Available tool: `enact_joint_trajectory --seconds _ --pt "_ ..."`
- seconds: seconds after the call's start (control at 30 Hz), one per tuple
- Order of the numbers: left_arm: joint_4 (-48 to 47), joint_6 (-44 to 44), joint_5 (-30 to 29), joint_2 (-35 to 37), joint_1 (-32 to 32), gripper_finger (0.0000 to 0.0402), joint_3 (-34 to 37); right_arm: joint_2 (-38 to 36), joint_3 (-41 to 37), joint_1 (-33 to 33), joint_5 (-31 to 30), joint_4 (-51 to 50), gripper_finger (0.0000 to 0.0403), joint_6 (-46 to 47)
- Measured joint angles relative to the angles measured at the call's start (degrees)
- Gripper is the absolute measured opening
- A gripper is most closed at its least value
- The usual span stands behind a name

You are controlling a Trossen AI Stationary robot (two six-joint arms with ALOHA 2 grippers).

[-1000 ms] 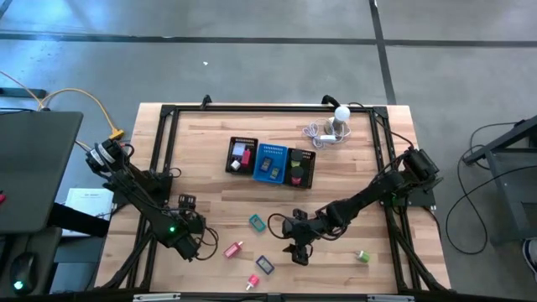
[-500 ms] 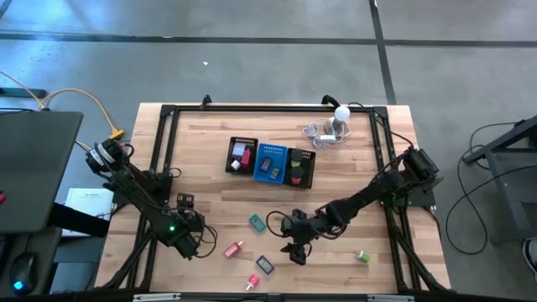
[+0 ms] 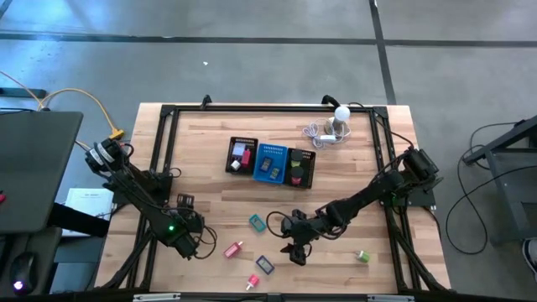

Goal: Pick & Place Office items
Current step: Put the blue hour glass into the right black bin

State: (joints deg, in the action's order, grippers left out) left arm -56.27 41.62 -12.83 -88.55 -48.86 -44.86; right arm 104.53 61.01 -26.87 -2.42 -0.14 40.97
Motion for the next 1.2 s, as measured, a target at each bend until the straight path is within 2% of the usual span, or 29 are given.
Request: enact_joint_trajectory --seconds 0.07,0.43,0.67,0.8,0.97,1.1,1.2 --pt "0.0 -1.5 0.0 0.0 0.0 0.0195 0.0 0.0 0.0 0.0 0.0 0.0 0.0231 0.0" --pt "-0.4 0.2 0.0 -0.1 0.0 0.0194 -1.0 0.0 0.0 0.0 -0.1 0.0 0.0231 -0.5" --pt "-5.4 -1.1 -3.2 0.9 1.7 0.0194 -8.0 0.0 0.0 0.0 -0.5 0.0 0.0231 -3.6" --pt "-9.8 -3.1 -8.4 3.6 2.8 0.0194 -14.7 0.0 0.0 0.0 -0.6 0.9 0.0231 -4.9" --pt "-7.8 -8.1 -18.7 9.7 3.0 0.0194 -23.0 0.0 0.0 -0.2 -1.6 2.9 0.0231 -7.5" --pt "2.3 -14.7 -27.5 16.4 3.0 0.0194 -25.1 0.0 0.0 -0.5 -5.2 5.3 0.0231 -12.1" --pt "12.7 -19.9 -32.2 20.9 3.2 0.0194 -25.1 0.0 0.0 -0.5 -10.3 8.6 0.0231 -15.9"
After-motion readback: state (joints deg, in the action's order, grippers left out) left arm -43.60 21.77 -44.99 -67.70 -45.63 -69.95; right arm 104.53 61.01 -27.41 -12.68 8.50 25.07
